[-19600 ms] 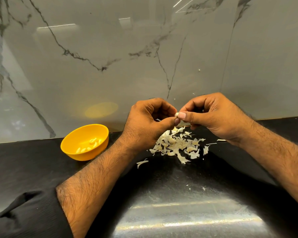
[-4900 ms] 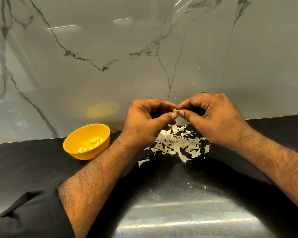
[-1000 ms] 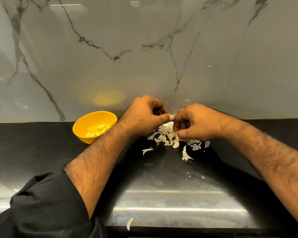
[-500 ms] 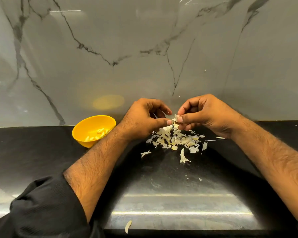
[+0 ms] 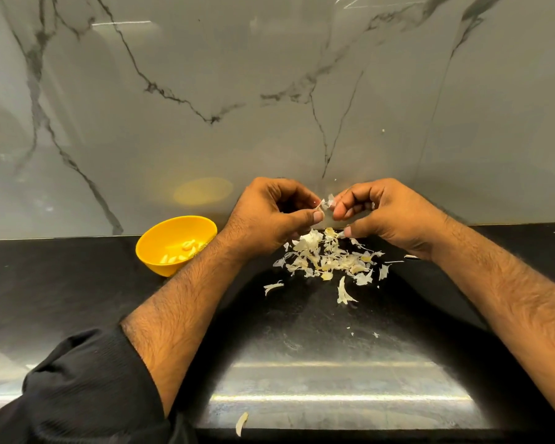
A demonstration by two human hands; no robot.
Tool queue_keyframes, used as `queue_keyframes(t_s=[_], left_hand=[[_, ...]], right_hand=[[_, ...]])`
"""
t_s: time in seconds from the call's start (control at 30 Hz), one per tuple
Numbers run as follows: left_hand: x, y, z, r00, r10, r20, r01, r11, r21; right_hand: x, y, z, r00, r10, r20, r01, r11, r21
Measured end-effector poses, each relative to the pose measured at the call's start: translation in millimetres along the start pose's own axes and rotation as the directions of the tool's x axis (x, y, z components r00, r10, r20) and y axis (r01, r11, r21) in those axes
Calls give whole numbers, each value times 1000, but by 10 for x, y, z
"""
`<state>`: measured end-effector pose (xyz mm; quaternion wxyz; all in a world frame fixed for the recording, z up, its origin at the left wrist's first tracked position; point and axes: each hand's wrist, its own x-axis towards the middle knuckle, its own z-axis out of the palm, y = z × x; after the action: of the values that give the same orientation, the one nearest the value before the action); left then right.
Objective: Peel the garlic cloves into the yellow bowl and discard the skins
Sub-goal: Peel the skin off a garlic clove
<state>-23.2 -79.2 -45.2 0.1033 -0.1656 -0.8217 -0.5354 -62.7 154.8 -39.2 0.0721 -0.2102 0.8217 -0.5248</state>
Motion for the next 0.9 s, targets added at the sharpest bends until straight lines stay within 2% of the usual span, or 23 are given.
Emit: queue_keyframes(t_s=[0.2, 0.37, 0.43, 0.5, 0.63, 0.73, 0.9], left_hand=[[-6, 14, -18, 1000, -28, -10, 26, 992, -124], [5, -6, -11, 999, -20, -37, 16, 994, -108], [11, -14, -21, 998, -12, -59, 6, 994, -111], [14, -17, -27, 998, -11, -67, 3, 993, -119], [2, 2, -13, 999, -26, -37, 20, 990, -136], [-5, 22, -2, 999, -49, -12, 46, 984, -175], [-1, 30, 4, 997, -68, -19, 63, 975, -211]], right_hand=[[-30, -55, -7, 985, -115, -127, 107, 992, -72], [-68, -124, -27, 999, -45, -4, 43, 982, -184], [-66, -128, -10, 1000, -22, -9, 19, 967, -253], [-59, -114, 5, 1000, -13, -28, 6, 972, -234], [-54, -105, 2, 997, -67, -40, 49, 937, -347], [-62, -105, -24, 997, -72, 4, 69, 944, -323], [-55, -99, -36, 988, -146, -58, 137, 980, -143]])
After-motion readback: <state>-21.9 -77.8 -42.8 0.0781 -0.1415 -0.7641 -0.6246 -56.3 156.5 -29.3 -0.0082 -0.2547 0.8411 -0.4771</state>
